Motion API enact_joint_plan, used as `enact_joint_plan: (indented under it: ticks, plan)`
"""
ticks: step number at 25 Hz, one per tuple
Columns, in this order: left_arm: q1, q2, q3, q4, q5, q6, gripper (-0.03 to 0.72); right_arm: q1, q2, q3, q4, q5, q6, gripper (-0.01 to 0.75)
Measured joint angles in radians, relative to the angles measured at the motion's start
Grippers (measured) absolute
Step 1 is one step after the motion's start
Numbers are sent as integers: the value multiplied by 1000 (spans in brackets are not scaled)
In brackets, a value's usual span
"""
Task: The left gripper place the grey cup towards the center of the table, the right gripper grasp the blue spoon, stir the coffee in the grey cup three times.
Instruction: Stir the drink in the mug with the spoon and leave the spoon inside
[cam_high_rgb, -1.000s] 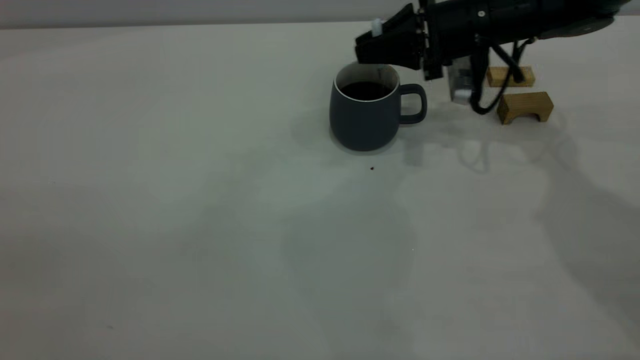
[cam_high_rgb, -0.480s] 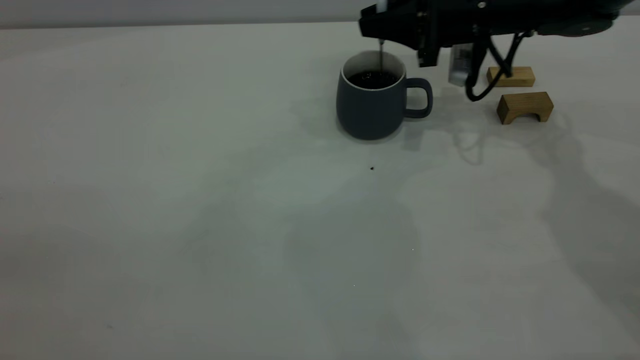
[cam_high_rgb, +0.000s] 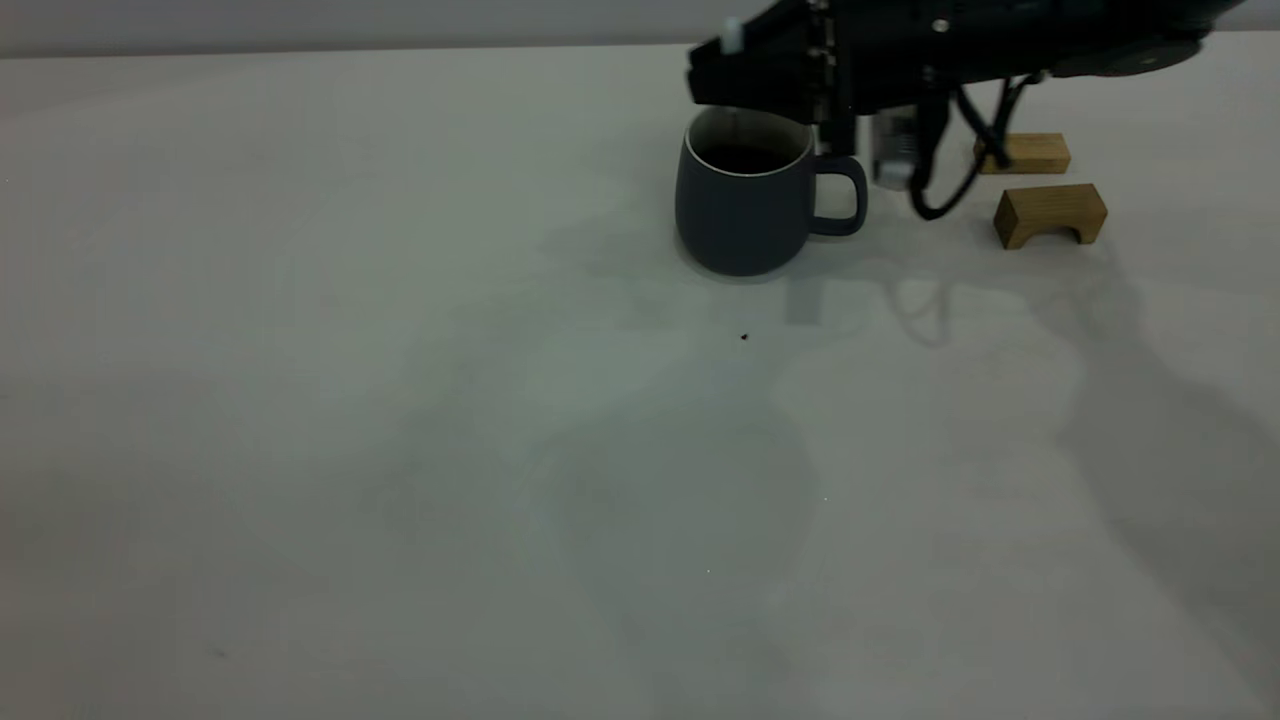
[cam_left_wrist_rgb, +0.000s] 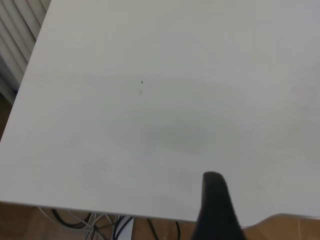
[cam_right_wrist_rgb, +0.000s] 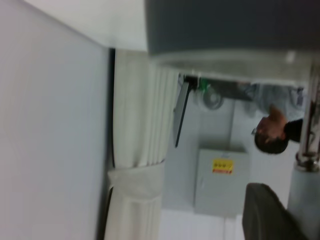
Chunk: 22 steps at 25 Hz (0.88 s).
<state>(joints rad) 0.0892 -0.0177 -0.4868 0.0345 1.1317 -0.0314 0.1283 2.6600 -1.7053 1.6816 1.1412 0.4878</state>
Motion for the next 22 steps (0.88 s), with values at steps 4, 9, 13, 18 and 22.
enact_joint_plan:
  ticks: [4,9,13,18,22]
  plan:
    - [0,0,0,0,0,0,585,22,0,-10,63,-13,0,106]
    - [0,0,0,0,0,0,585,9,1,-10,69,-140,-4,106]
    - [0,0,0,0,0,0,585,-24,1,-10,22,-135,-21,106]
    - [0,0,0,0,0,0,585,-48,1,-11,-85,-59,-33,106]
    - [0,0,0,0,0,0,585,-48,1,-15,-189,4,-38,106]
